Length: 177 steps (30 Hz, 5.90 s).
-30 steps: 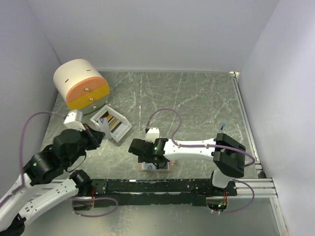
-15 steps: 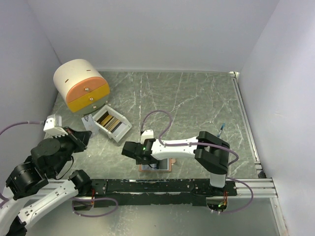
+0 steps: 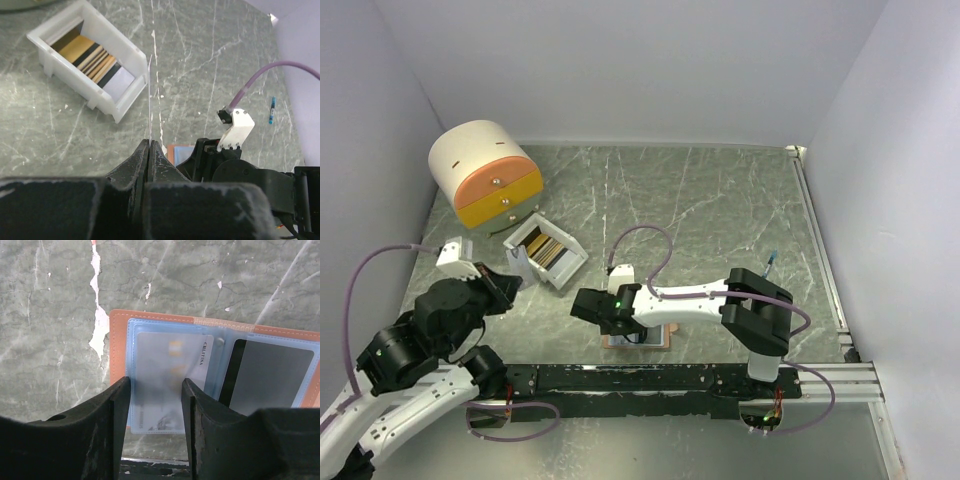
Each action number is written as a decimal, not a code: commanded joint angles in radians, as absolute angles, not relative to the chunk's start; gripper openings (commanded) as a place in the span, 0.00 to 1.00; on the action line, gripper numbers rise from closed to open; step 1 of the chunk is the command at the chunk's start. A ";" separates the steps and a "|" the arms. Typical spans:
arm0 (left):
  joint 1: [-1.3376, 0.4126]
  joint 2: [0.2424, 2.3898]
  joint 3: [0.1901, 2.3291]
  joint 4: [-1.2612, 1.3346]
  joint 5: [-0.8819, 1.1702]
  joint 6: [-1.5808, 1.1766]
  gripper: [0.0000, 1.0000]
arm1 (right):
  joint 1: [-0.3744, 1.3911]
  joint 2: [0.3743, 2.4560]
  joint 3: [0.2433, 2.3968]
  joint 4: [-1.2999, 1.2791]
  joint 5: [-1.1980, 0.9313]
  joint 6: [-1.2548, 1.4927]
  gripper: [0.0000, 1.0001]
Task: Put the credit cards into the card holder
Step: Turn over the card slot in the card holder, then insert the credit card into the card holder.
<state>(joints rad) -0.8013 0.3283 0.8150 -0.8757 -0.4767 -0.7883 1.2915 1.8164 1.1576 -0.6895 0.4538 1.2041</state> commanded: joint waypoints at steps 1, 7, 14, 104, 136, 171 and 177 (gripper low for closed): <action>-0.804 0.361 0.779 -0.811 -0.400 -0.810 0.07 | 1.293 1.811 1.139 -0.712 0.487 1.213 0.44; -0.805 0.400 0.755 -0.781 -0.354 -0.820 0.07 | 1.295 1.813 1.159 -0.746 0.504 1.222 0.44; -0.805 0.409 0.732 -0.761 -0.333 -0.830 0.07 | 1.295 1.761 1.113 -0.697 0.513 1.219 0.45; -0.893 1.152 0.404 0.195 0.384 -1.018 0.07 | 1.215 1.083 0.651 -0.478 0.468 1.171 0.37; -0.902 1.168 0.307 0.322 0.303 -1.223 0.07 | 1.172 1.279 0.553 -0.402 0.424 1.203 0.21; -0.948 1.310 0.315 0.330 0.197 -1.221 0.07 | 1.172 1.215 0.536 -0.399 0.407 1.219 0.22; -0.951 1.314 0.316 0.324 0.177 -1.218 0.07 | 1.161 1.166 0.529 -0.427 0.414 1.224 0.27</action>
